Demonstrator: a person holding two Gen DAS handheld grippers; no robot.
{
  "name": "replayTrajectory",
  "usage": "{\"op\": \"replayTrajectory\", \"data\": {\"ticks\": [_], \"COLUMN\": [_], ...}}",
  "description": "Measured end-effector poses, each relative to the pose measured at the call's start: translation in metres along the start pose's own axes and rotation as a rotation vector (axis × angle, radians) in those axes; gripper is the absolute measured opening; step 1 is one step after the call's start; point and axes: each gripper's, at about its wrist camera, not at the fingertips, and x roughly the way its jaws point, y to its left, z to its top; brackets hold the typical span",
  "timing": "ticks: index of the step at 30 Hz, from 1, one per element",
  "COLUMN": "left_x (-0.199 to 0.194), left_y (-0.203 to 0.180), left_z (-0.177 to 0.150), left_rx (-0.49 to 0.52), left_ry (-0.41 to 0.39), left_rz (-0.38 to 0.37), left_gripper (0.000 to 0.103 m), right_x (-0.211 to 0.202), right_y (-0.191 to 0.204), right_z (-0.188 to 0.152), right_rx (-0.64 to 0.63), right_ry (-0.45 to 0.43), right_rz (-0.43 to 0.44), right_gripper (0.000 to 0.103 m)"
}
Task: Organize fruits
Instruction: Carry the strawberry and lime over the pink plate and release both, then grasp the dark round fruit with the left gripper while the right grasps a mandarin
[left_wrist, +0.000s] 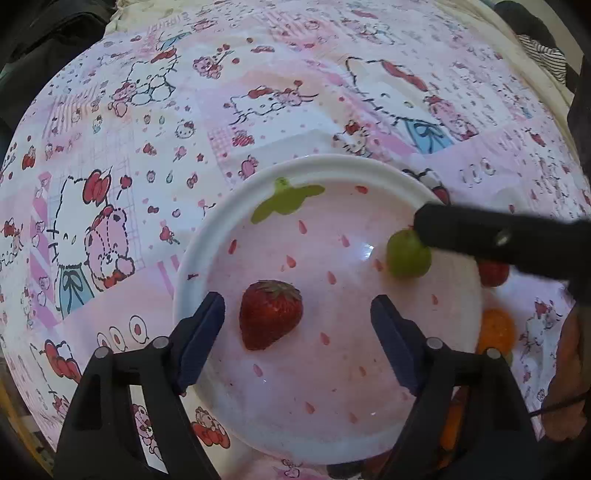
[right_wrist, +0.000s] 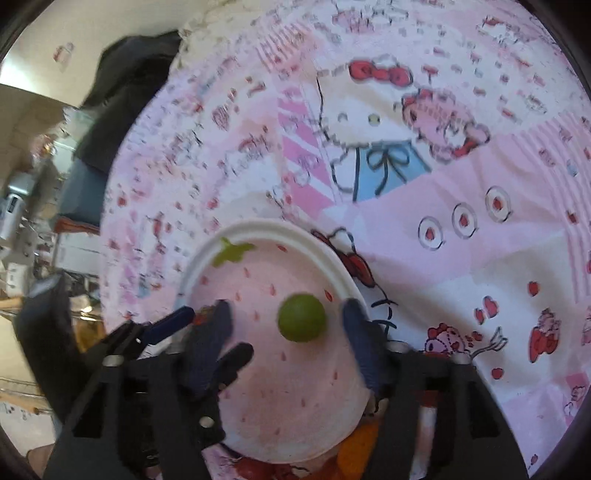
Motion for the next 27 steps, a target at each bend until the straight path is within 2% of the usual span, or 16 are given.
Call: {"op": "replayTrajectory", "data": {"ticks": [2, 7, 16, 20, 27], "left_x": [-0.005, -0.027, -0.072, -0.089, -0.107], "left_y": [-0.001, 0.014, 0.041, 0.049, 0.054], "left_z": [0.001, -0.006, -0.038, -0.056, -0.099], "left_rx": [0.004, -0.035, -0.1, -0.123, -0.18], "left_ry": [0.001, -0.032, -0.109, -0.13, -0.152], "left_rz": [0.015, 0.019, 0.021, 0.025, -0.013], "left_gripper": [0.08, 0.08, 0.08, 0.08, 0.08], "right_x": [-0.009, -0.032, -0.072, -0.085, -0.099], "right_y": [0.003, -0.007, -0.004, 0.001, 0.005], "right_z": [0.002, 0.006, -0.007, -0.022, -0.059], "right_rx": [-0.01, 0.042, 0.034, 0.018, 0.017], "right_ry": [-0.024, -0.066, -0.128, -0.14, -0.139], "right_rz": [-0.018, 0.01, 0.013, 0.004, -0.002], "right_gripper": [0.083, 0.084, 0.086, 0.087, 0.087]}}
